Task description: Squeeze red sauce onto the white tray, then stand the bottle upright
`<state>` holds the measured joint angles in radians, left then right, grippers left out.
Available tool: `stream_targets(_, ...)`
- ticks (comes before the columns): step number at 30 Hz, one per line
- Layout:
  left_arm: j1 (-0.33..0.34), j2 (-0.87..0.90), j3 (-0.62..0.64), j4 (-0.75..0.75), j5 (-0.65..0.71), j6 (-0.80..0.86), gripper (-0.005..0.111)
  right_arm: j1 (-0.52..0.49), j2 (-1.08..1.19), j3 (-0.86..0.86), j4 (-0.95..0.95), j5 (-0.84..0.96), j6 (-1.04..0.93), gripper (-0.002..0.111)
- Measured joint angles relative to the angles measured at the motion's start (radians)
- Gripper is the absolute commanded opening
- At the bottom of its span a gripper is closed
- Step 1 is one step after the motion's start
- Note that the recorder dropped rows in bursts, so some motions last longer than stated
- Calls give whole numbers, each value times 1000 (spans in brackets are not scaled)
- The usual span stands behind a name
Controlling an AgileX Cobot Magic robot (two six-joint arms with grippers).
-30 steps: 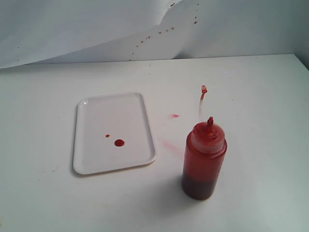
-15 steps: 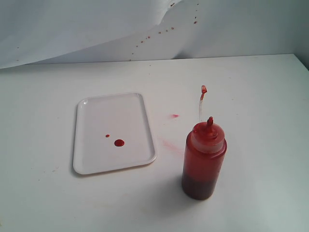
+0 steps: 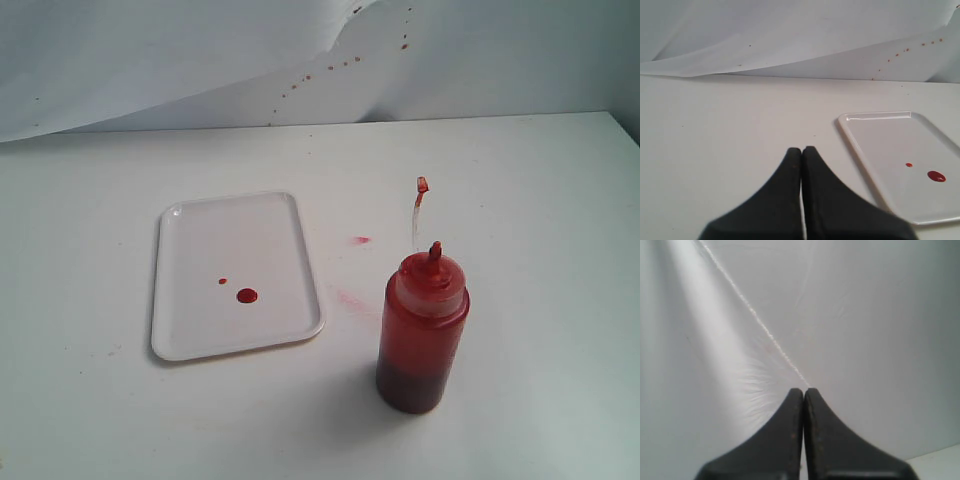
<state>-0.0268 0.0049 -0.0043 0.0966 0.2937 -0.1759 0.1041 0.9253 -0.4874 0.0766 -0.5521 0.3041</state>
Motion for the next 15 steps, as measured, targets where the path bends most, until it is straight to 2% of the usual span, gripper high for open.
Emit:
stream_targets(7, 0, 0, 0, 0, 0, 0, 0, -151, -253, 8, -56, 279, -165, 0)
stream_targets(11, 0, 0, 0, 0, 0, 0, 0, -235, -456, 84, -96, 315, -331, 0)
stream_targets(15, 0, 0, 0, 0, 0, 0, 0, -255, -609, 186, -111, 330, -431, 0)
